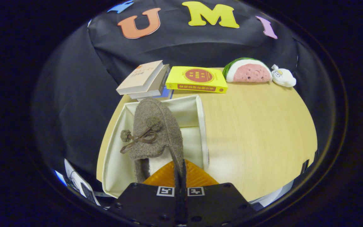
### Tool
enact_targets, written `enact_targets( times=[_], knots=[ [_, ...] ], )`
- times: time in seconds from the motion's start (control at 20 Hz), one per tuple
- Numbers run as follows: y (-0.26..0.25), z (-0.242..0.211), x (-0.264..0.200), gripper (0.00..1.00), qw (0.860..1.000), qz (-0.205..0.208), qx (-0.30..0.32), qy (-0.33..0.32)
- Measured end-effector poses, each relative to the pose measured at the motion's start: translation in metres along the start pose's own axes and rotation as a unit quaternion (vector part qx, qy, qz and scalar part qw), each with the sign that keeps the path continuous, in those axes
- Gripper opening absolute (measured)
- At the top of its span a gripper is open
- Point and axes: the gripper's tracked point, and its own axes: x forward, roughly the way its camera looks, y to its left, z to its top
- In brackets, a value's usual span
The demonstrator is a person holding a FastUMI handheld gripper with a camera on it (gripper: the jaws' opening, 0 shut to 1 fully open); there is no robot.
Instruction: Open the storage box then place both shoes into the box .Put the left shoe in first, then the right shoe, with the right side of both shoes facing outward in a uniform manner.
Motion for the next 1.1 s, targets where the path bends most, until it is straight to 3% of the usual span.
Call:
enact_targets(
  times=[0.2, 0.5, 0.6, 0.65, 0.7, 0.75, 0.8, 0.85, 0.95, 1.1],
  knots=[
    [-0.004, 0.002, 0.000, 0.01, 1.000, -0.004, 0.010, -0.029],
    [0.002, 0.003, -0.006, 0.20, 0.998, -0.011, -0.012, -0.064],
    [0.003, 0.005, -0.017, 0.30, 0.996, -0.010, -0.022, -0.082],
    [-0.002, 0.007, -0.024, 0.40, 0.995, -0.014, -0.027, -0.098],
    [-0.003, 0.012, -0.032, 0.40, 0.992, -0.013, -0.031, -0.124],
    [-0.010, 0.014, -0.042, 0.52, 0.989, -0.023, -0.038, -0.144],
    [-0.014, 0.015, -0.051, 0.57, 0.985, -0.021, -0.044, -0.163],
    [-0.013, 0.017, -0.058, 0.69, 0.982, -0.013, -0.043, -0.182],
    [-0.026, 0.019, -0.075, 0.83, 0.976, -0.009, -0.025, -0.214],
    [-0.045, 0.025, -0.098, 0.92, 0.965, -0.016, -0.027, -0.261]
  ],
)
